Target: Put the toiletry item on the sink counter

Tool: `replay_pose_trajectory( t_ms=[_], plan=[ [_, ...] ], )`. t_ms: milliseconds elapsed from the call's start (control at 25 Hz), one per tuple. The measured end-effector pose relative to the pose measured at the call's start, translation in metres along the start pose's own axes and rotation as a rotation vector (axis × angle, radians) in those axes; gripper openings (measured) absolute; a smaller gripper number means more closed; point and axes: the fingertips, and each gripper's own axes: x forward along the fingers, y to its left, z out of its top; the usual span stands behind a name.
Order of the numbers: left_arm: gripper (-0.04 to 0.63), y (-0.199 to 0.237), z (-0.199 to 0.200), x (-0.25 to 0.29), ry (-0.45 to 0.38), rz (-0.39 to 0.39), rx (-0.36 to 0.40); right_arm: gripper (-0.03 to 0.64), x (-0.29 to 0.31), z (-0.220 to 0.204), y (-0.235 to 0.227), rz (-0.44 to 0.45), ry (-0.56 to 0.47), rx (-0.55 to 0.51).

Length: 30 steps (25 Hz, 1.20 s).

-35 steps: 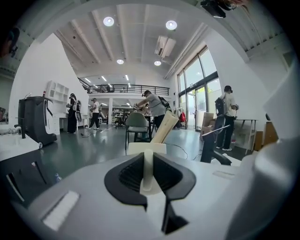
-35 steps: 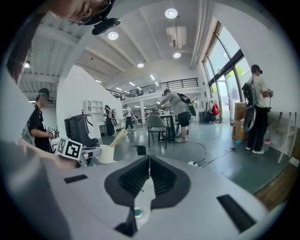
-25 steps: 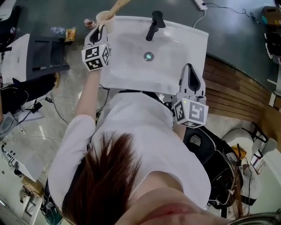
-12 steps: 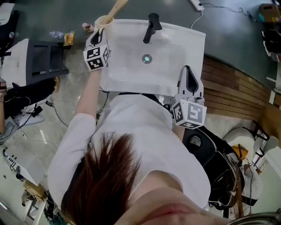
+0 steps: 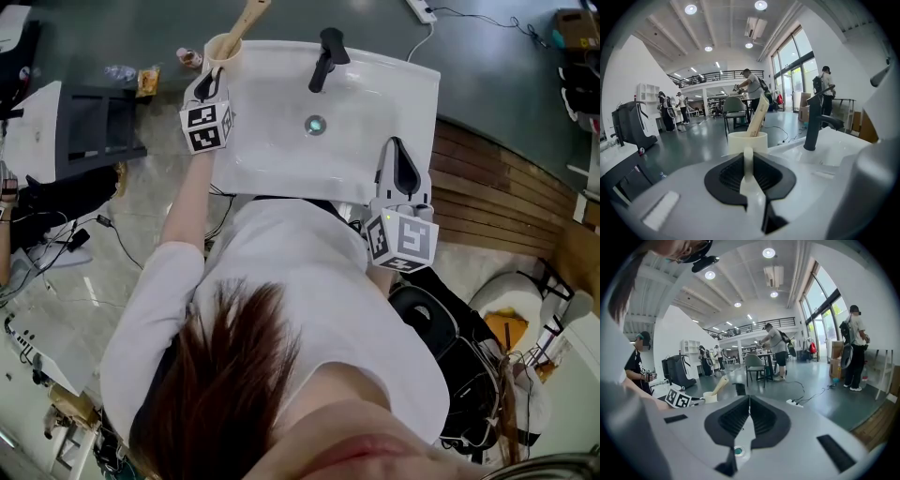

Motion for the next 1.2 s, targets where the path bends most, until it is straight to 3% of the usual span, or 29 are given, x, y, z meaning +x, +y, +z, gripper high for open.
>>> replay_pose_trajectory(
  t_ms=[920,1200],
  plan=[
    [0.054,0.002,-0.033,0.0,0.104,-0.001,0.049,0.011,-0.005,0.001,0.005,0.004,-0.015,-0.008],
    [0.063,0.002,-0.031,-0.003,0.107,-0.029,-0.014,0.011,-0.009,0.004,0.002,0.008,-0.022,-0.01]
  ],
)
